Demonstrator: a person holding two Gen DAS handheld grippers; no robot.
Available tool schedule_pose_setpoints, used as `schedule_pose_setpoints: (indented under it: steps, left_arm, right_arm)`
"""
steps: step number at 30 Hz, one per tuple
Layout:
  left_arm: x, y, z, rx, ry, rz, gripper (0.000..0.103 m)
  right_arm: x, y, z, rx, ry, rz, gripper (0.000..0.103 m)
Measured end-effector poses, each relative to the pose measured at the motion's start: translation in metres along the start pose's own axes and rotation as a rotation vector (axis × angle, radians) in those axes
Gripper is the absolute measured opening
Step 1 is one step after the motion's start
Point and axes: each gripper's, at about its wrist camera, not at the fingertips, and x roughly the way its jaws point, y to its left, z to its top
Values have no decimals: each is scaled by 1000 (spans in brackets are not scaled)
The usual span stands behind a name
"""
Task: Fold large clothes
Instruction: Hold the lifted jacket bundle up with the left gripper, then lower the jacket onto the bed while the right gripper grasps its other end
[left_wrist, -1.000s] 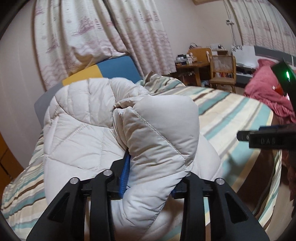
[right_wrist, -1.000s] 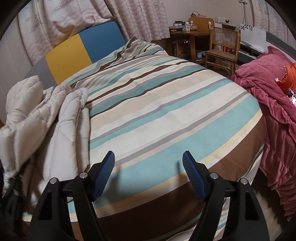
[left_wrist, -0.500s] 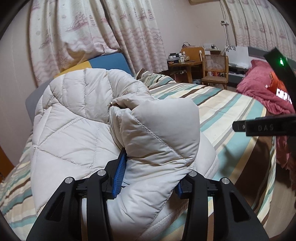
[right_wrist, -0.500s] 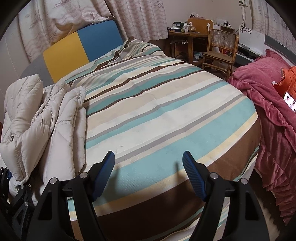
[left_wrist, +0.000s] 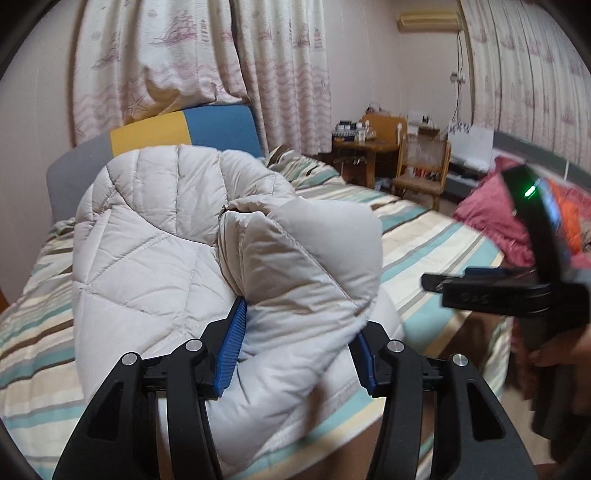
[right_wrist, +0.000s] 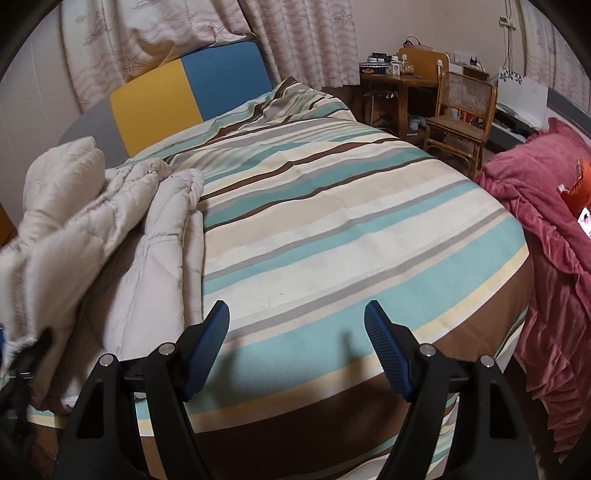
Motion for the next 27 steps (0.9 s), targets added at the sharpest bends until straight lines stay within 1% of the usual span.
schedule_pose_setpoints:
  steps: [2,4,5,7,8,9,10,11,12,14,15,16,17,18,19,20,21,22,23,25,26,27]
  left_arm:
    - [-12,6,2,-24,-12,-18,61]
    - [-33,20,3,-87,-63,-66,75]
    - [-42,26,4,-110,-88,-76,75]
    - [-69,45,5,-157,-188,-81,75]
    - [-80,54,5,-171,-243,-61,76]
    - [-91,68,4,-192,-296,-1,82]
    - [-95,81,3,-216,-315,55,83]
    - [-95,104,1,-268,-323,131,83]
    - [-93,122,-2,-315,-317,178,83]
    - [-83,163,-12,-447,-285,300,82]
    - [-69,195,-22,-577,-217,355,76]
    - [-61,211,-28,-659,-181,362,69]
    - [-50,229,-36,-757,-145,366,69]
    - [-41,240,-42,-820,-116,351,69]
    - [-28,248,-45,-856,-80,339,62]
    - [-18,249,-45,-859,-49,339,61]
    - [-6,246,-42,-844,-19,310,57]
    - [3,240,-37,-820,-2,280,48]
    - [11,227,-28,-777,6,263,46]
    - [20,209,-16,-719,-1,246,37]
    - [24,197,-7,-691,-2,226,36]
    - [27,193,-2,-680,0,215,36]
  right_arm:
    - [1,4,1,-24,0,-32,75]
    - [1,6,3,-52,-10,-54,75]
    - [0,7,5,-62,-15,-63,75]
    - [-1,8,8,-75,-19,-64,75]
    - [-2,8,9,-76,-22,-60,75]
    - [-4,10,12,-79,-28,-55,75]
    - [-5,11,15,-83,-32,-52,75]
    - [-6,13,17,-88,-37,-48,75]
    - [-8,15,20,-92,-43,-43,75]
    - [-11,23,29,-104,-60,-24,75]
    - [-13,27,33,-113,-69,-18,75]
    - [-16,33,38,-126,-84,-11,75]
    - [-19,39,43,-137,-96,-4,75]
    - [-21,43,48,-147,-106,4,75]
    - [-24,49,54,-161,-120,12,75]
    - [-27,54,59,-173,-132,15,75]
    - [-30,59,64,-187,-145,15,75]
    - [-33,62,66,-199,-153,13,75]
    - [-35,66,70,-209,-160,11,75]
    - [-40,70,74,-217,-176,15,75]
    - [-43,71,76,-216,-182,20,75]
    - [-45,72,79,-214,-188,26,75]
